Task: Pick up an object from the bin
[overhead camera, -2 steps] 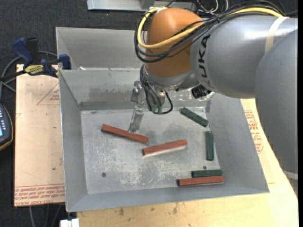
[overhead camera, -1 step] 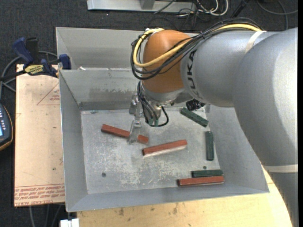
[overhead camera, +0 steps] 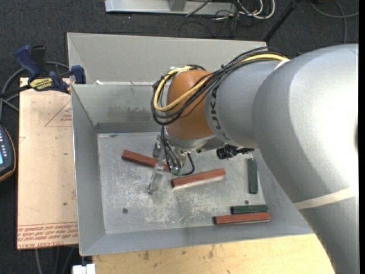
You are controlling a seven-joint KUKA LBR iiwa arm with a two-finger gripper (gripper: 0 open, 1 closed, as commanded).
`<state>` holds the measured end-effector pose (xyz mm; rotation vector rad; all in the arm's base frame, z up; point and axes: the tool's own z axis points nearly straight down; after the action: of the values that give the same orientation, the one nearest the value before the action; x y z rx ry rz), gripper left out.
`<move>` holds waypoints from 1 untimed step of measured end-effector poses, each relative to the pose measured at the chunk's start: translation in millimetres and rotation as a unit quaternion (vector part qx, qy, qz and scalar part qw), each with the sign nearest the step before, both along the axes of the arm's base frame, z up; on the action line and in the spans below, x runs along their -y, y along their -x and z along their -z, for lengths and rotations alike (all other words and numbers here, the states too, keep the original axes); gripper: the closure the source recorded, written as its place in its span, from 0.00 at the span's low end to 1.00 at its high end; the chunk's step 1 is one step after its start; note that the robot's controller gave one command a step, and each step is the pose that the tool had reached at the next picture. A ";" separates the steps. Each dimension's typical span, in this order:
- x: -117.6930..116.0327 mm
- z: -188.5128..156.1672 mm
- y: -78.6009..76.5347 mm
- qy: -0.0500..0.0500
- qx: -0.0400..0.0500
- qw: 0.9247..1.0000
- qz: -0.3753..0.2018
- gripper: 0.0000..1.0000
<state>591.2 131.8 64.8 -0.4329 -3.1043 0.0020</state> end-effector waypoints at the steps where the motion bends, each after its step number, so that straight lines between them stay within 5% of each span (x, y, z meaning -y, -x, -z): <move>1: -0.6 -6.0 -3.3 -0.001 0.005 1.000 0.001 1.00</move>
Offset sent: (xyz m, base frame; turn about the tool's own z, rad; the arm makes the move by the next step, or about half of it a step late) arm 0.0000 0.0000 0.0000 0.0000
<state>594.5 132.4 70.8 -0.4360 -3.1132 -0.0032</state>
